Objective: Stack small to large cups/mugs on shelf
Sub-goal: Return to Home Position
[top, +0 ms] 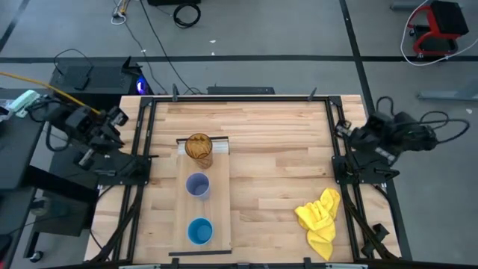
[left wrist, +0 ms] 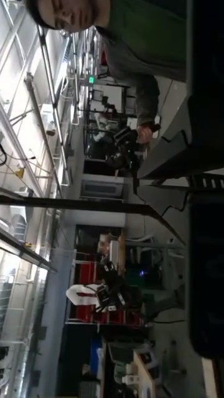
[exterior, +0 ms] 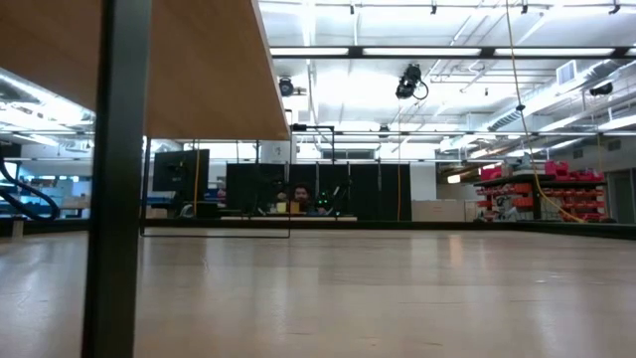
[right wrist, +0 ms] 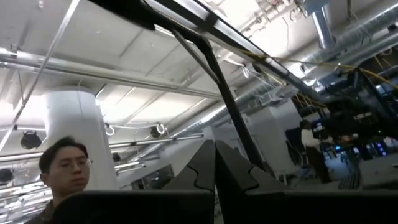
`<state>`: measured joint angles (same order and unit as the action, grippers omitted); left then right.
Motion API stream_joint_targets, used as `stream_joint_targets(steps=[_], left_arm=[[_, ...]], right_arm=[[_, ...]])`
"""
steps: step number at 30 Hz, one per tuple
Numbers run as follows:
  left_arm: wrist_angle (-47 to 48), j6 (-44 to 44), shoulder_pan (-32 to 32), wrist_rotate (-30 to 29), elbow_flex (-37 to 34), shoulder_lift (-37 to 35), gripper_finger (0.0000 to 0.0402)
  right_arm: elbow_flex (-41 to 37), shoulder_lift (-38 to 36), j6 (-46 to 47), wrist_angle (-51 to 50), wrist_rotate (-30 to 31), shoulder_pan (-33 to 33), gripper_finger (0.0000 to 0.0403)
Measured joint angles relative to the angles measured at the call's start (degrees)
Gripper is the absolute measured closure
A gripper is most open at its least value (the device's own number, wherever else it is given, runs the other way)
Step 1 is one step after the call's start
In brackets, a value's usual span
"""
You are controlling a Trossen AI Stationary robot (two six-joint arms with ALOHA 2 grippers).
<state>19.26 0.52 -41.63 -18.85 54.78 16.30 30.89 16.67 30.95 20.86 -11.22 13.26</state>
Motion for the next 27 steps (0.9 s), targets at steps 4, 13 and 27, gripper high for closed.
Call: stream_joint_targets(steps=[4,13,27], left_arm=[[-2.67,-0.18,-0.02,0.16,-4.09,-3.12,0.0373],[-6.54,1.18,-0.02,0.0,-11.03,-10.52,0.0374],[-3.43,4.7,-0.02,-2.61,-12.02,-14.82,0.0375]], right_arm=[[-5.77,-0.02,-0.37,8.96,-0.28,0.0,0.0393],[-7.92,-1.07,-5.49,12.49,-1.36,-0.83,0.0393],[-7.82,-9.33,-5.6,9.29,-2.82,-11.72,0.0393]])
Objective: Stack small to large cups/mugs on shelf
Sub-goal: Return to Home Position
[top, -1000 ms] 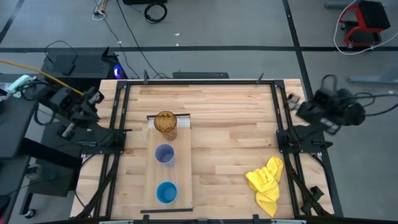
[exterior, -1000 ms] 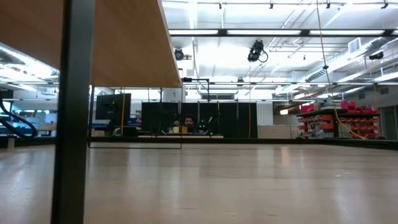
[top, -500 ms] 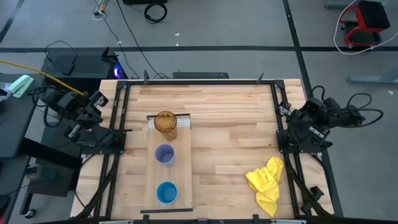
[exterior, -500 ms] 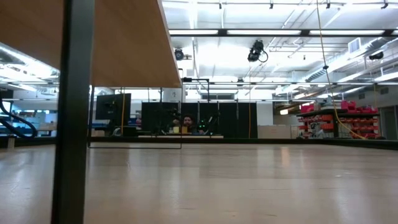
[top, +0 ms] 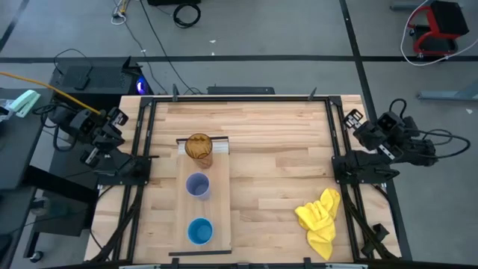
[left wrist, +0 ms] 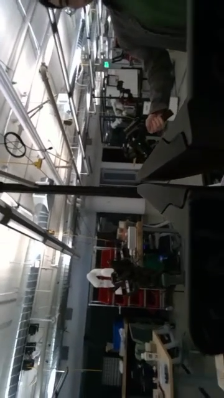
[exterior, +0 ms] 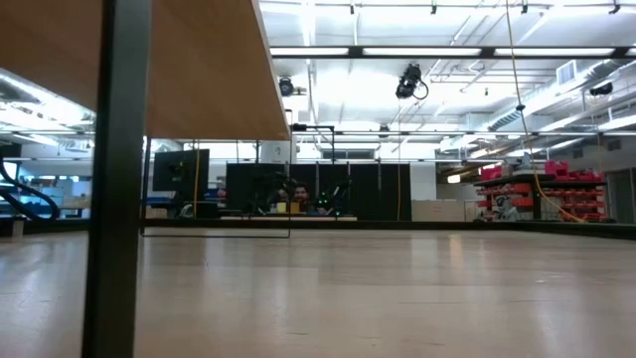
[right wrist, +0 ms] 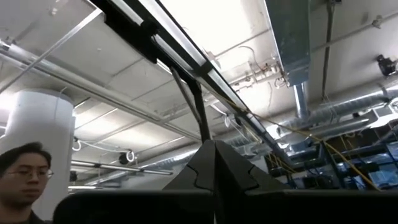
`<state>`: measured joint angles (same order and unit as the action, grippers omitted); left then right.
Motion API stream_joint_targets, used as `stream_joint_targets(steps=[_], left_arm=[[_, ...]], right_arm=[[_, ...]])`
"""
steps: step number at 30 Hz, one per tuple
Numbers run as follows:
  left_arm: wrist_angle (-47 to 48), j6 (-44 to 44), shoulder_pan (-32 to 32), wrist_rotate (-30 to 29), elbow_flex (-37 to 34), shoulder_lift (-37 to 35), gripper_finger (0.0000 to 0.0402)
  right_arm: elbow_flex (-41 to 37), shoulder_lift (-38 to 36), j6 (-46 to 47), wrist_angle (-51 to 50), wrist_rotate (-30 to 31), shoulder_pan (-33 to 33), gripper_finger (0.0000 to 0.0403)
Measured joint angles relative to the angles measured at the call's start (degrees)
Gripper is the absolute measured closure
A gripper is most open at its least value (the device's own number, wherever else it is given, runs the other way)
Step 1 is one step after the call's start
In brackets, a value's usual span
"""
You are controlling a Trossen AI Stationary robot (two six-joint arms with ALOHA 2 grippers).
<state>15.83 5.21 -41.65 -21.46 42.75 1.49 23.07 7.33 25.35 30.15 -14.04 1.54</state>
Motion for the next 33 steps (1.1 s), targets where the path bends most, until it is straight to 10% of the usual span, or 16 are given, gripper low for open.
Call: stream_joint_targets(steps=[17,33], left_arm=[[4.87,-1.76,0.0,-0.82,1.27,-1.24,0.0367],[1.5,-7.71,-0.01,-0.8,-8.97,-1.24,0.0366]], right_arm=[[-0.23,-1.95,1.45,-4.44,2.38,-3.38,0.0393],[-17.94,-0.72,4.65,10.76,5.25,-3.34,0.0393]])
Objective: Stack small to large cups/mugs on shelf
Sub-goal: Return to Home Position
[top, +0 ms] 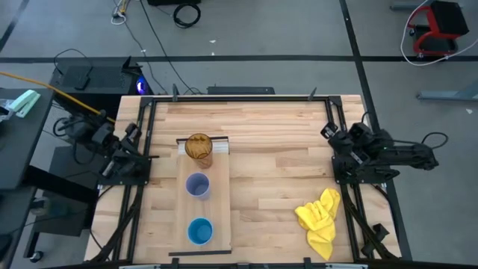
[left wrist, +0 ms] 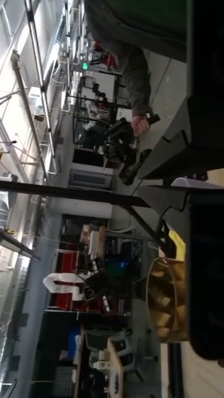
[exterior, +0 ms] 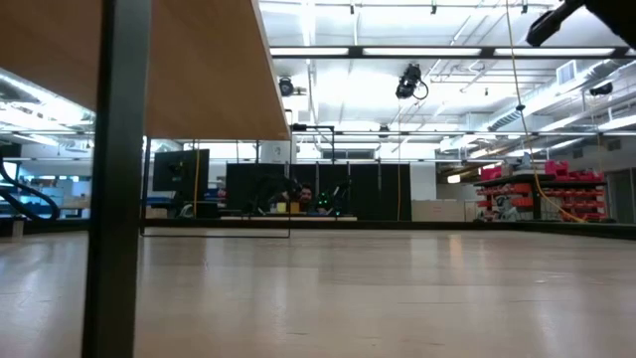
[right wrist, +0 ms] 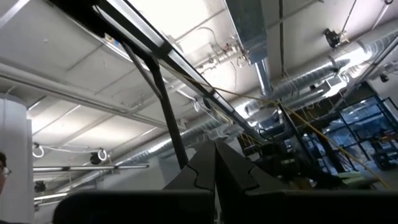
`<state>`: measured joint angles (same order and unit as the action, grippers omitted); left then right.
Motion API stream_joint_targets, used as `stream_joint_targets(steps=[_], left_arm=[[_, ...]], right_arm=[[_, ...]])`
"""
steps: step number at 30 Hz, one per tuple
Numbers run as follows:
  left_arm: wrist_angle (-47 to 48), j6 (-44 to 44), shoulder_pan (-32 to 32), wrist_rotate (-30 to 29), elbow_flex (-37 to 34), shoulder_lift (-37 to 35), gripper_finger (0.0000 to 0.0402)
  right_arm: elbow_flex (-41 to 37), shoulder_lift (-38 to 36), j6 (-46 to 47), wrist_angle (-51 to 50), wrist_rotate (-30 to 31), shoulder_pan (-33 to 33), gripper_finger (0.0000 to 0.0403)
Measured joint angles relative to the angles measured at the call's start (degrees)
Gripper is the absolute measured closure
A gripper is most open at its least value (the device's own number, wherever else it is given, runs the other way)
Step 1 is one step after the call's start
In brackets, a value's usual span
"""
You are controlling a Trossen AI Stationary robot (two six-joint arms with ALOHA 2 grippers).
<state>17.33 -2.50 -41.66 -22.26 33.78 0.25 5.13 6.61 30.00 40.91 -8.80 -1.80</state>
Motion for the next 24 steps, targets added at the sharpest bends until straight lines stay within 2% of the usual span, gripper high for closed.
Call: stream_joint_targets(steps=[11,19,24], left_arm=[[-8.74,0.11,0.01,-1.22,-9.43,0.0,0.0378],[-10.91,-1.6,0.03,-1.72,-12.43,0.0,0.0369],[-15.47,-1.65,0.08,-2.16,-15.84,0.0,0.0366]], right_arm=[[-2.47,-0.02,0.28,-0.35,-0.02,0.0,0.0393],[-2.47,0.0,0.96,-6.19,-0.02,0.0,0.0393],[-2.47,-0.02,1.33,-8.06,-0.02,0.0,0.0393]])
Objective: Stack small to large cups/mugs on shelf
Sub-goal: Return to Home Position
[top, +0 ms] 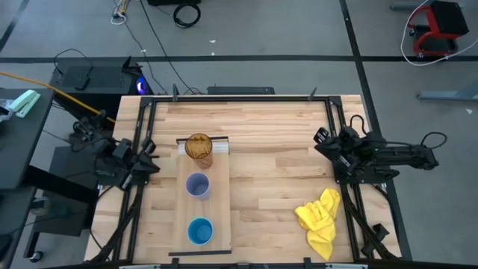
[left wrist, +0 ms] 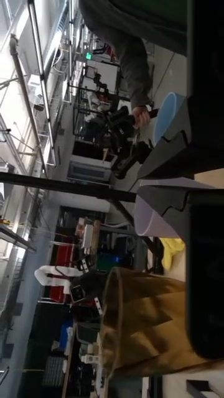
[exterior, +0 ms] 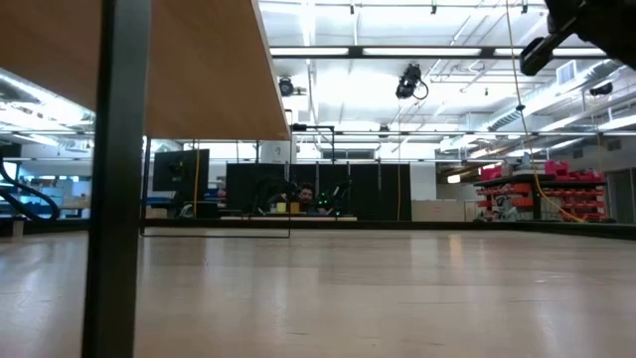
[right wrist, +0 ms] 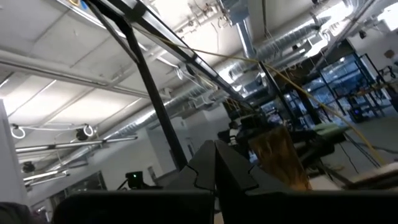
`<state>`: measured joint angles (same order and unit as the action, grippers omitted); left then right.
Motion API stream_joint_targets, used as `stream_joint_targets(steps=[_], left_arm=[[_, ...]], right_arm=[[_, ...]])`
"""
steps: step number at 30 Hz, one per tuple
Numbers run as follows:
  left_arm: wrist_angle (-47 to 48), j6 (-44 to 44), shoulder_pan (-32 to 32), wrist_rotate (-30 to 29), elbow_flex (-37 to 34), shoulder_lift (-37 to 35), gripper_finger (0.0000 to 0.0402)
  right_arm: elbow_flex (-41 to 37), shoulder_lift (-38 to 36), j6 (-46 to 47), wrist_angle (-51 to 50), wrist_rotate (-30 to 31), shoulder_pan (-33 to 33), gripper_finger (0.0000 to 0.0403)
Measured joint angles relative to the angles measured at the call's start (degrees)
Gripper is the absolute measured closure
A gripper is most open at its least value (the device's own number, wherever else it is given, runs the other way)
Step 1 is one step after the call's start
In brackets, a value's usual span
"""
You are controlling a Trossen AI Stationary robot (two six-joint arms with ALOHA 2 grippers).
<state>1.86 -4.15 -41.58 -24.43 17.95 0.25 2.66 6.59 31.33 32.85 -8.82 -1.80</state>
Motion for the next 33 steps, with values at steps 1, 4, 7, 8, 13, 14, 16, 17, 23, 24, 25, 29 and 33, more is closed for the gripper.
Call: stream_joint_targets(steps=[1,4,7,8,13,14,16,17,23,24,25,29,33], left_arm=[[-0.72,0.01,0.0,0.0,-0.77,0.0,0.0367],[-1.59,-0.6,0.0,0.01,-2.09,0.0,0.0371],[-3.81,-1.54,0.0,0.02,-3.46,0.0,0.0375],[-5.16,-1.6,0.0,0.06,-4.24,0.0,0.0376],[-11.91,-1.5,0.0,1.08,-9.04,0.0,0.0372],[-13.14,-1.5,0.0,1.12,-10.01,0.0,0.037],[-15.49,-1.73,0.0,1.17,-11.68,0.0,0.0367],[-16.34,-1.89,0.0,1.2,-12.48,0.0,0.0366],[-18.61,-3.13,0.0,1.38,-15.05,0.06,0.0371],[-18.99,-3.23,0.0,1.59,-15.51,0.07,0.0372],[-19.43,-3.34,-0.01,1.72,-15.91,0.07,0.0374],[-20.73,-4.45,-0.02,1.83,-17.41,0.13,0.0376],[-20.13,-3.67,0.0,1.77,-17.41,0.11,0.0371]], right_arm=[[0.0,0.02,0.14,-0.63,0.0,0.0,0.0393],[0.0,0.01,0.68,-1.46,0.0,-0.01,0.0393],[0.0,0.02,1.66,-1.6,0.0,-0.01,0.0393],[0.0,0.02,1.73,-1.58,0.0,-0.01,0.0393],[0.0,0.02,1.77,-1.59,0.02,0.0,0.0393],[0.0,0.01,1.93,-1.59,0.02,0.0,0.0393],[0.0,0.02,2.17,-1.58,0.02,-0.01,0.0393],[0.0,0.02,2.19,-1.59,0.02,0.0,0.0393],[0.0,0.0,2.93,-2.0,0.02,-0.02,0.0393],[0.0,0.0,3.31,-2.66,0.04,0.0,0.0393],[0.0,0.0,3.63,-3.48,0.03,0.0,0.0393],[0.0,0.0,4.46,-6.23,0.83,-0.02,0.0393],[0.0,0.0,1.07,-8.38,1.54,-0.01,0.0393]])
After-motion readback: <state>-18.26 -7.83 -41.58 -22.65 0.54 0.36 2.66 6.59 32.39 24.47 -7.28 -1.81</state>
